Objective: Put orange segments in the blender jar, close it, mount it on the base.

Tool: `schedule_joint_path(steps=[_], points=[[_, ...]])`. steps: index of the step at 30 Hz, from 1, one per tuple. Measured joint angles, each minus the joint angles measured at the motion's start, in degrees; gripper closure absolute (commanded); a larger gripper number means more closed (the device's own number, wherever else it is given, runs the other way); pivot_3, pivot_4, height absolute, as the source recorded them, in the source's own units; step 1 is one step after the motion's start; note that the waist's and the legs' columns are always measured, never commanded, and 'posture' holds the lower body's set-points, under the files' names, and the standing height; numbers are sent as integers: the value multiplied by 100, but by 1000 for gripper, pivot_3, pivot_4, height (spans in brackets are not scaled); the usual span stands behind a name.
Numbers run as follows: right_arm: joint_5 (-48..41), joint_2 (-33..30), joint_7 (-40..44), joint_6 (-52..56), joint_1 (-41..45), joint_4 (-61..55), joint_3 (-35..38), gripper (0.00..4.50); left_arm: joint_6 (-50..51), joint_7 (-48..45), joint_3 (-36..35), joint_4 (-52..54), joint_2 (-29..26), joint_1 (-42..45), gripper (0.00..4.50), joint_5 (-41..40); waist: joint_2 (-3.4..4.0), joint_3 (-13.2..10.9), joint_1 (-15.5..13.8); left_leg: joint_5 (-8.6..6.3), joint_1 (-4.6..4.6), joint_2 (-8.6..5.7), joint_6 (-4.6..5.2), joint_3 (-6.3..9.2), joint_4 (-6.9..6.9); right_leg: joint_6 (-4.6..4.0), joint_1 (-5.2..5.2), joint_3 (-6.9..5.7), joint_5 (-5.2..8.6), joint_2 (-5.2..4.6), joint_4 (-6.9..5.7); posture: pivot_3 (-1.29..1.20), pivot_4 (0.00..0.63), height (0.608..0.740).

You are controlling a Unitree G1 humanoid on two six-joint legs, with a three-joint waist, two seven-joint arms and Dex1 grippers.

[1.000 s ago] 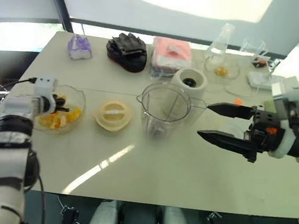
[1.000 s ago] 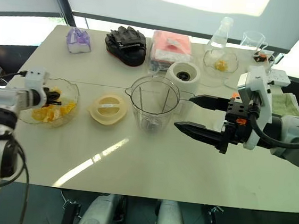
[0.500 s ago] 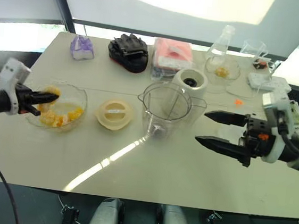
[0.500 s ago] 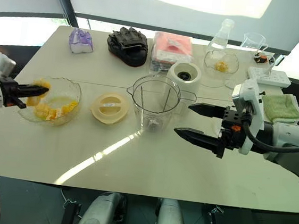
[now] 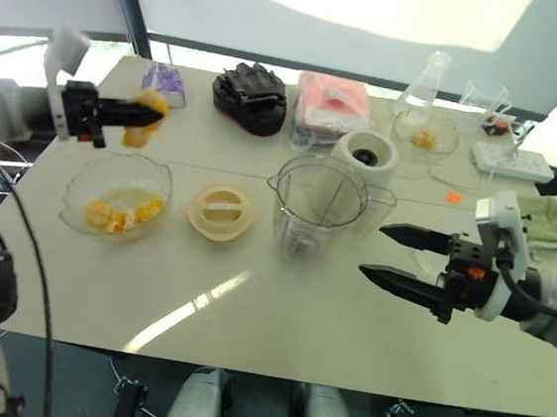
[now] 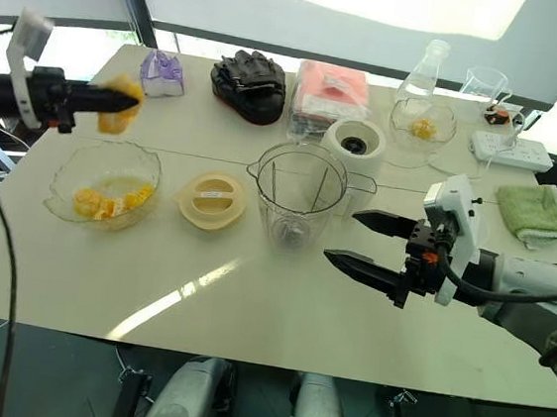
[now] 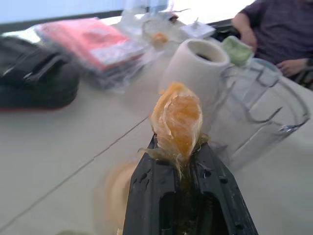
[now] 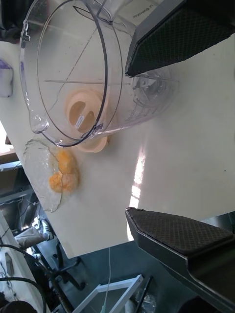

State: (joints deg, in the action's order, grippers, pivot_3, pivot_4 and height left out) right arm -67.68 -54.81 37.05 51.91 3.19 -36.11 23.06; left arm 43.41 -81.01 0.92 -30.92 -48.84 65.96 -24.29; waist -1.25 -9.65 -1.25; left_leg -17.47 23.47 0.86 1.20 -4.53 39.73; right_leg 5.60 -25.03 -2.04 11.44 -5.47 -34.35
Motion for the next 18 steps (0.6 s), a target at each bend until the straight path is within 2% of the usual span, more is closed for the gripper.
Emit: schedule_joint_path(steps=[5, 8, 11, 18], points=[[19, 221, -243, -110, -252, -203, 42, 0, 104, -544, 507, 16, 991, 997, 4369, -14, 1, 0, 47, -7, -1, 4, 12, 10, 25, -5, 12, 6, 9, 0, 0, 0, 150, 740], [18, 423, -492, -173, -288, -347, 24, 0, 111, -678, 656, 2, 1709, 1274, 4369, -72, 1, 0, 55, -8, -5, 5, 14, 13, 26, -1, 11, 13, 10, 1, -1, 0, 150, 740], [6, 602, -747, -235, -489, -557, -14, 0, -148, -591, 810, -233, 2441, 1291, 4369, 16, 8, 2, 48, -9, -6, 5, 15, 16, 26, 7, 9, 14, 14, 4, -8, 0, 150, 740], [-19, 641, -1045, -317, -762, -768, 62, 0, -1206, 137, 1067, -1207, 3197, 1018, 4369, 743, 9, 1, 45, -9, -6, 7, 15, 18, 26, 12, 2, 18, 9, 8, -16, 0, 150, 740]])
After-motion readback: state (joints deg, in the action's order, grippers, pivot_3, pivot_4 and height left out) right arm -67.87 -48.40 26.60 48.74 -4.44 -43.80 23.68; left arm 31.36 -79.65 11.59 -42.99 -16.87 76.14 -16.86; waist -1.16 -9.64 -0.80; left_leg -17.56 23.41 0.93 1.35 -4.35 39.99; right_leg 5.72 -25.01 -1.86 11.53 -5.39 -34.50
